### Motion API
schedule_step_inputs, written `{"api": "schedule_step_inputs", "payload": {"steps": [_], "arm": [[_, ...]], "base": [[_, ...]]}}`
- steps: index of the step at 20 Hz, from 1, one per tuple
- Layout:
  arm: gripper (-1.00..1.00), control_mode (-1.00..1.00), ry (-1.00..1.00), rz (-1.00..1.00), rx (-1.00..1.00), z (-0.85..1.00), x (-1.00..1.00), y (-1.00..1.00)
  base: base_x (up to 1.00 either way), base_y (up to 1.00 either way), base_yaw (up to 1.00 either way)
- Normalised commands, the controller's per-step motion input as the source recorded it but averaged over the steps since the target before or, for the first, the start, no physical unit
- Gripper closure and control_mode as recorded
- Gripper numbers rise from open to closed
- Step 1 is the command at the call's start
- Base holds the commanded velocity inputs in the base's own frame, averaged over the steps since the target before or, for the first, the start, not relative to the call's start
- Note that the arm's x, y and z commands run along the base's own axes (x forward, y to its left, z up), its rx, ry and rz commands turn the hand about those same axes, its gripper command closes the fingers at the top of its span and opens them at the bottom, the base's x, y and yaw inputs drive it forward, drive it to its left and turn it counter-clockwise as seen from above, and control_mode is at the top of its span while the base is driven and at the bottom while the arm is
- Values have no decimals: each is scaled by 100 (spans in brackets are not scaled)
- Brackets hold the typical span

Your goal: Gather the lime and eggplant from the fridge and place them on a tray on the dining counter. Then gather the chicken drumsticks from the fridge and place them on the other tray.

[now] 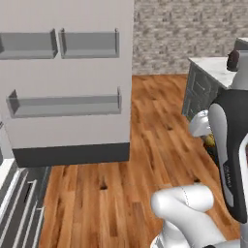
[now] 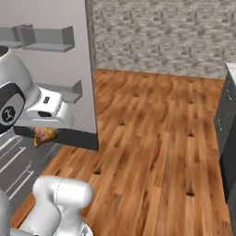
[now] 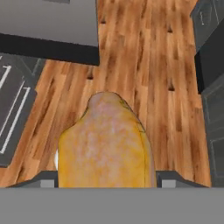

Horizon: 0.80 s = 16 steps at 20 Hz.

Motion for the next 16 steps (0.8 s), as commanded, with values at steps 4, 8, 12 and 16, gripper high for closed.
{"api": "schedule_step_inputs", "payload": {"steps": [4, 8, 12, 16], "arm": [[100, 100, 0, 0, 0, 0, 0, 0], [100, 100, 0, 0, 0, 0, 0, 0], [100, 100, 0, 0, 0, 0, 0, 0], [100, 100, 0, 0, 0, 0, 0, 0]], "base": [[-51, -7, -75], [1, -19, -50], [33, -43, -24], [37, -64, 0]]}}
